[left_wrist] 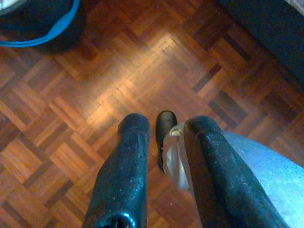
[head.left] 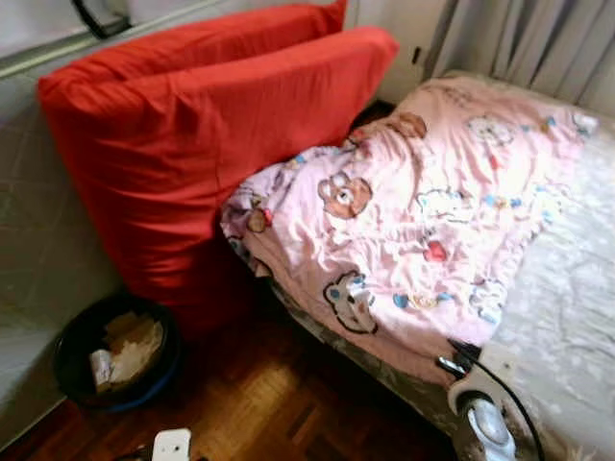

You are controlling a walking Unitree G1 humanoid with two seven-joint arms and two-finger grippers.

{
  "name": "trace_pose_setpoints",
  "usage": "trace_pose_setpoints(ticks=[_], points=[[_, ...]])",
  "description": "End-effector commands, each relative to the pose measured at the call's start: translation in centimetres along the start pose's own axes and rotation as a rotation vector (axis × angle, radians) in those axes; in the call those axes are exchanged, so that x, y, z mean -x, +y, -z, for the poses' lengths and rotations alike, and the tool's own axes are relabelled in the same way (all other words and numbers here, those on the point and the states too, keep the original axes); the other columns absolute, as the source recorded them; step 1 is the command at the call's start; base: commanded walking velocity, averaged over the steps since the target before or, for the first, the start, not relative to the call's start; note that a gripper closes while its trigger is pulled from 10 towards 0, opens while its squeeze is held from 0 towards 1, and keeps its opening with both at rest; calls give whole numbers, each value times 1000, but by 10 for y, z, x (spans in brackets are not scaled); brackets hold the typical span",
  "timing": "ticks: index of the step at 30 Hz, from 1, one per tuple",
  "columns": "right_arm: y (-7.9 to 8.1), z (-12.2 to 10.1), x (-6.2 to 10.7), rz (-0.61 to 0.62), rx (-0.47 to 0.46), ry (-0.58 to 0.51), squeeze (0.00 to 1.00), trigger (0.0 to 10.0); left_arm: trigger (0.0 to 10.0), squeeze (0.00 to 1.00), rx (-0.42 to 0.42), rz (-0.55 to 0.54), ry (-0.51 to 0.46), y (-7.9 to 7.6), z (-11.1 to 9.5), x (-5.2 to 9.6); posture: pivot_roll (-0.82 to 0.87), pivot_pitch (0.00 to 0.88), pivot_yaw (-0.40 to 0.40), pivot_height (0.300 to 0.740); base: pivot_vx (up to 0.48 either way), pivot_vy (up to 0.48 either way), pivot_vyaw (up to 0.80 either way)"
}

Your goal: Clean up the room

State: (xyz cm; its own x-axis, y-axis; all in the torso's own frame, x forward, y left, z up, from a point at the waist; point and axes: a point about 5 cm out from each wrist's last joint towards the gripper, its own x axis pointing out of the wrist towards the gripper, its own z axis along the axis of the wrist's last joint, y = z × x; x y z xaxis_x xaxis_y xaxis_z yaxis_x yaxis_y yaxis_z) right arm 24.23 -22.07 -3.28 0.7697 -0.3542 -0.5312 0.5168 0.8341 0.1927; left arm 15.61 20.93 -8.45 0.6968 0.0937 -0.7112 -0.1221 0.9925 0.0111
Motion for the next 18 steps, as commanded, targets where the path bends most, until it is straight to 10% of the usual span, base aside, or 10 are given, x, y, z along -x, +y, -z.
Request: trace_pose_setpoints(ticks=[1, 18], points=[[-6, 8, 1, 44, -41, 50, 0, 10000, 10000, 0, -13, -1, 58, 3, 16, 6, 92, 107, -46, 740, 0, 0, 0], [-30, 63, 21, 102, 36, 411, 0, 10000, 10000, 0, -34, 0, 71, 5, 15, 6, 91, 111, -42, 740, 0, 0, 0]])
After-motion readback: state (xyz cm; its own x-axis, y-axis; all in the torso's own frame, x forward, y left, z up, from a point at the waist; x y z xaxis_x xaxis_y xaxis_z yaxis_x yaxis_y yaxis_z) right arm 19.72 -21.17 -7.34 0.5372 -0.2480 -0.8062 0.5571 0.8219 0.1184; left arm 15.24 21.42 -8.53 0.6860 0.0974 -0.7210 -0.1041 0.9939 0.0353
